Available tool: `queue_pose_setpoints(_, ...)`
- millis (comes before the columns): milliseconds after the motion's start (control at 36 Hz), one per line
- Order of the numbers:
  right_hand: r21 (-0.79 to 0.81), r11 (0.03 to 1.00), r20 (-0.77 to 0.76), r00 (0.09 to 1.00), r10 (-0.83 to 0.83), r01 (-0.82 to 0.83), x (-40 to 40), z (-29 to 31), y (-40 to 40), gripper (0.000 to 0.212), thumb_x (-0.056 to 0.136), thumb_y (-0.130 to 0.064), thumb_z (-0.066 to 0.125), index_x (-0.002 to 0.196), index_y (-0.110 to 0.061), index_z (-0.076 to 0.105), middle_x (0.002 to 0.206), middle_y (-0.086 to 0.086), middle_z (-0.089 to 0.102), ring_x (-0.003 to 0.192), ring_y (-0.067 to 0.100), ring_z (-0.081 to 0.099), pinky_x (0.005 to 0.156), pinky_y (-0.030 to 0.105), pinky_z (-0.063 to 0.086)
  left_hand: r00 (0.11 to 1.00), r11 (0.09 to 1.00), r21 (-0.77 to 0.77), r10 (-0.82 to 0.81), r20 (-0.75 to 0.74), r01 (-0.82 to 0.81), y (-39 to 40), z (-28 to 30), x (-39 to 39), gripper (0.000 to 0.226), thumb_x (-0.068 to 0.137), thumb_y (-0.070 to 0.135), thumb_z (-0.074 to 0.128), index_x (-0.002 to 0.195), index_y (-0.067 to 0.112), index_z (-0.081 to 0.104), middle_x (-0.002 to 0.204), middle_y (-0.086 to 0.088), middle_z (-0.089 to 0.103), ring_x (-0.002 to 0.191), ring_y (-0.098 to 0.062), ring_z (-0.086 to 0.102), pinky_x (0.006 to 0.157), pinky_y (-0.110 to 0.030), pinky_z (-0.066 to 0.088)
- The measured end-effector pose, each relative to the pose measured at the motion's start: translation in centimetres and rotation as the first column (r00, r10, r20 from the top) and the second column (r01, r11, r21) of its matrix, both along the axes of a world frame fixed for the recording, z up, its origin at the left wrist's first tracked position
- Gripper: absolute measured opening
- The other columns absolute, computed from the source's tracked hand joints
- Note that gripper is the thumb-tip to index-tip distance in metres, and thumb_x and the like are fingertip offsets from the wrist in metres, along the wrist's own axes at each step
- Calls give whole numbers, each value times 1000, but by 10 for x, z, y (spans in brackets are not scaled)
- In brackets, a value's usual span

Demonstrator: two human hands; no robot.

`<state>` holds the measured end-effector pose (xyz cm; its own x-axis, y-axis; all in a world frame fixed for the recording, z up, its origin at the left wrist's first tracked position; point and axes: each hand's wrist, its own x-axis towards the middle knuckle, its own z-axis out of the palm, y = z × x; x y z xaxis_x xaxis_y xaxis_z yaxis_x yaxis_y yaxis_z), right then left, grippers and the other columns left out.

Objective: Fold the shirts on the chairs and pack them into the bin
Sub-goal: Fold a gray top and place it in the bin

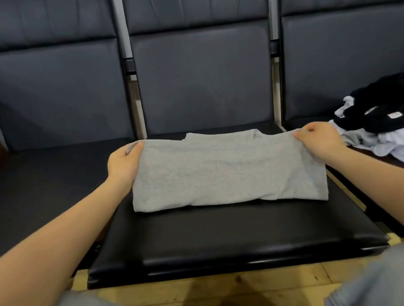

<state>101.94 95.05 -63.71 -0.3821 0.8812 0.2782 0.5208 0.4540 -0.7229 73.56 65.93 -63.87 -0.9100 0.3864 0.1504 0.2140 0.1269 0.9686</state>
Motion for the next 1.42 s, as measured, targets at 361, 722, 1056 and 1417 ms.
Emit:
queue_pose_setpoints(361,40,998,16,999,-46,46,-64,-9,78,23,96,-29,55,92,-10,68,85,10,65,82,29,58,70,35,42,970,980,-177,42,-239,-86,99,-1,-94,30,92,38,50,80,15,65,78,-8,57,72,-20,51,65,-36,42)
queue_pose_setpoints(722,-160,974,54,986,-156,162,-93,-48,109,59,92,-39,61,138,-5,46,136,16,54,125,34,49,97,36,39,942,837,-508,24,-335,-202,146,-49,-123,45,94,42,55,129,15,51,123,-11,55,111,-32,54,82,-37,45)
queue_pose_setpoints(1056,-298,944,314,948,-46,144,-32,-26,46,81,81,-66,61,131,-2,54,137,16,54,124,35,51,99,42,43,821,732,-681,-380,-425,-14,109,-20,-3,56,99,42,43,149,19,31,148,-14,33,138,-33,24,111,-43,26)
queue_pose_setpoints(1417,10,1000,479,877,-25,23,3,-16,-6,41,100,-39,40,110,-7,63,120,15,63,112,34,56,84,37,41,784,422,-907,-560,-270,-11,57,-49,33,56,100,55,29,152,34,24,161,-3,12,147,-27,13,117,-42,11)
